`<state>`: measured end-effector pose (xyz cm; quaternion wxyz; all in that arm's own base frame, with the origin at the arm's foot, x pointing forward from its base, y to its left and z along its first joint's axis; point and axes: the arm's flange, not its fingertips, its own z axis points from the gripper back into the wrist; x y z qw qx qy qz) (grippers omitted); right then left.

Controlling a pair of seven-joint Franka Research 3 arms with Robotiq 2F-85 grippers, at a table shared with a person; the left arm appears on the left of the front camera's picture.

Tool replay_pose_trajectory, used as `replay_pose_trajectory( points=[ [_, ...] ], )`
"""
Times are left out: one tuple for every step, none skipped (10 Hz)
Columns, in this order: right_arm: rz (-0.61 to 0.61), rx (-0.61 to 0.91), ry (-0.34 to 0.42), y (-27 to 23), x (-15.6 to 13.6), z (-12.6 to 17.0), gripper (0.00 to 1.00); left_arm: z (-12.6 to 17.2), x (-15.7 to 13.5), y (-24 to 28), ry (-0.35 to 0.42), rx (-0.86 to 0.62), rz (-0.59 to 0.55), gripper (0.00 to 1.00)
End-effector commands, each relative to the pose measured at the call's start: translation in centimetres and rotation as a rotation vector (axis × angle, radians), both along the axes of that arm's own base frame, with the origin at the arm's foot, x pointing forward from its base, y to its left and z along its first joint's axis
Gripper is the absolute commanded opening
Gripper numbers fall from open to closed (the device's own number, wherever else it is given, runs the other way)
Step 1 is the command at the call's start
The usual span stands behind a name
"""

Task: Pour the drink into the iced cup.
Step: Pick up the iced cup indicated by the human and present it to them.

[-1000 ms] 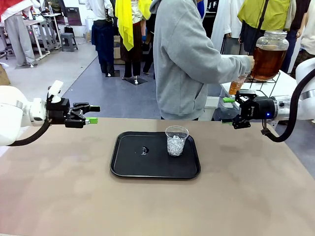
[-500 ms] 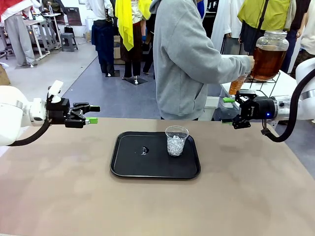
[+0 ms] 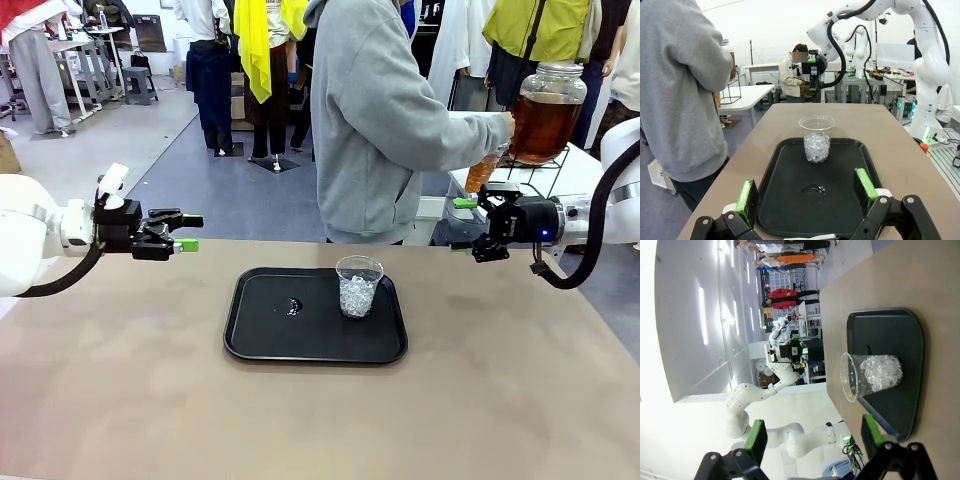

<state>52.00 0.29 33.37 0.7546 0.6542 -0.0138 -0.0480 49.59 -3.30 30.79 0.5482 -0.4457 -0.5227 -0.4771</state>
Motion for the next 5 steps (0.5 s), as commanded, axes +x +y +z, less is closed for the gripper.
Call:
replay_pose_trajectory(
  points=[
    [-0.001, 0.001, -0.003, -0.01, 0.05, 0.13, 1.00, 0.18, 0.10, -0.19, -0.003, -0.005, 0.008, 1.00],
    [-0.001, 0.001, -0.003, -0.01, 0.05, 0.13, 1.00, 0.18, 0.10, -0.19, -0.003, -0.005, 0.008, 1.00],
    [-0.001, 0.001, -0.003, -0.01, 0.05, 0.13, 1.00, 0.18, 0.10, -0.19, -0.003, -0.005, 0.008, 1.00],
    [-0.001, 0.001, -0.003, -0.01, 0.05, 0.13, 1.00, 0.18, 0.10, -0.19, -0.003, -0.005, 0.008, 1.00],
    [-0.001, 0.001, -0.003, -0.01, 0.05, 0.13, 1.00, 0.18, 0.10, -0.19, -0.003, -0.005, 0.008, 1.00]
  ],
)
